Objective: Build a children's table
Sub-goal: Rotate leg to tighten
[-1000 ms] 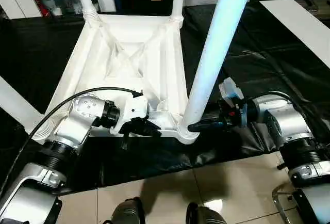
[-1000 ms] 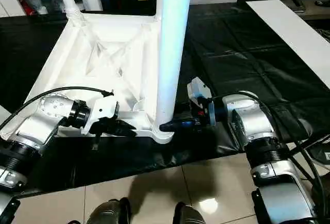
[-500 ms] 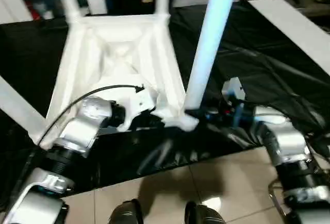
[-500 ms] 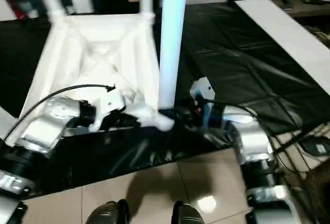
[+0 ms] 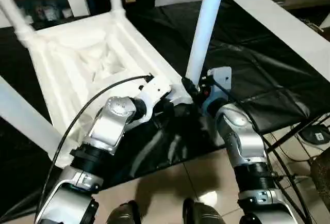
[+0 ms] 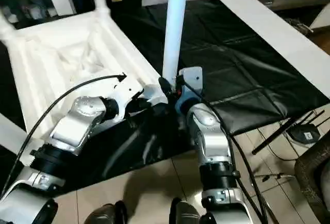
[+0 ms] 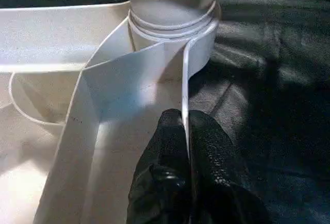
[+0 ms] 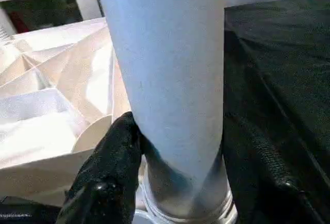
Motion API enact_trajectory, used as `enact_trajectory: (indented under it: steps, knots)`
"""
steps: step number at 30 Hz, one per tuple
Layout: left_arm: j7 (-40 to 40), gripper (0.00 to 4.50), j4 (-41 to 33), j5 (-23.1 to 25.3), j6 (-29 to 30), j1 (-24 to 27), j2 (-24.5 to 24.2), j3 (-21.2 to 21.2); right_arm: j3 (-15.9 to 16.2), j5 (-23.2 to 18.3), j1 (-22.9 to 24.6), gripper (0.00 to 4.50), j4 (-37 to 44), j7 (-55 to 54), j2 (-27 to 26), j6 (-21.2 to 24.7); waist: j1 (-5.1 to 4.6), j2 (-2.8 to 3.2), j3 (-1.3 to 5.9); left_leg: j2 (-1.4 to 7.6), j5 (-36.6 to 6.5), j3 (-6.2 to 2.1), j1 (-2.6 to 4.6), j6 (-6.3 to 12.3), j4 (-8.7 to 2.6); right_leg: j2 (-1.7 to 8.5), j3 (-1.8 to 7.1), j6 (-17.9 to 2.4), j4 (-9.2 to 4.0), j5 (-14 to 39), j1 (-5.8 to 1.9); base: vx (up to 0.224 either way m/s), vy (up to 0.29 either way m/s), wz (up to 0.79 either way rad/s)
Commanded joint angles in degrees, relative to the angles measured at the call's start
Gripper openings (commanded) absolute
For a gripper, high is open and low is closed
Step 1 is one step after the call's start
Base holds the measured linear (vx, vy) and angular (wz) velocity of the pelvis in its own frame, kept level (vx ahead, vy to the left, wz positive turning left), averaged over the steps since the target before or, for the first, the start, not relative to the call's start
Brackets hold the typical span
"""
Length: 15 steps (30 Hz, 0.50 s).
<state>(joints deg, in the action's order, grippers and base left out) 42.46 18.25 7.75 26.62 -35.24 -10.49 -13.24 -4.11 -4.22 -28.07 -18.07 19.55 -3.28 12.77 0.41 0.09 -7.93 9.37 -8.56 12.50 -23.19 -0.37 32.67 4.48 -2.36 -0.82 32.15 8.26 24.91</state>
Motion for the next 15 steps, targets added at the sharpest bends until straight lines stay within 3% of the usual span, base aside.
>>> enact_trajectory:
  steps: [1, 3, 9, 12, 15]
  knots:
    - [-0.98, 0.00, -3.31, -0.72, -1.79, -3.11, 2.38, -1.58, 6.98, -2.14, 1.47, 2.70, -0.53, 6.76, -3.59, 1.51, 0.39, 0.23, 4.49, 3.55, -18.57, -2.49, 2.05, 0.79, -4.52, 3.77, 2.35, -10.52, -3.56, 16.39, -2.33, 0.000, 0.000, 0.00]
    - [-0.17, 0.00, -3.39, -0.81, -2.58, -2.65, 1.50, -1.63, 7.04, -2.08, 1.94, 3.06, -0.03, 8.71, -1.73, 0.96, 0.64, 0.21, 4.67, 3.53, -15.88, -2.28, 2.03, 2.10, -4.24, 3.84, 2.37, -11.62, -3.27, 13.63, -2.65, 0.000, 0.000, 0.00]
    - [4.97, 0.00, -2.98, -2.32, -7.53, -0.48, -2.35, -1.63, 6.62, -3.15, 2.67, 3.51, 0.92, 18.03, 6.75, -1.87, 1.41, 0.05, 5.12, 3.49, -11.79, -2.03, 1.86, 4.58, -3.61, 3.90, 2.15, -12.76, -2.86, 11.23, -3.29, 0.000, 0.000, 0.00]
    - [10.15, 0.00, -3.09, -4.08, -11.47, 1.43, -5.45, -1.62, 6.02, -4.17, 1.97, 3.82, 0.54, 25.73, 12.96, -3.28, 1.78, 0.02, 5.28, 3.61, -10.23, -2.00, 1.94, 5.56, -3.39, 3.86, 2.02, -13.50, -2.65, 10.13, -3.49, 0.000, 0.000, 0.00]
    - [18.28, 0.00, -3.52, -6.21, -17.19, 3.62, -9.49, -2.62, 5.48, -5.63, 0.58, 3.82, -1.01, 34.53, 18.25, -4.77, 1.96, -0.18, 5.24, 3.68, -10.69, -1.94, 1.95, 6.01, -3.24, 3.98, 2.02, -14.04, -2.61, 11.50, -3.47, 0.000, 0.000, 0.00]
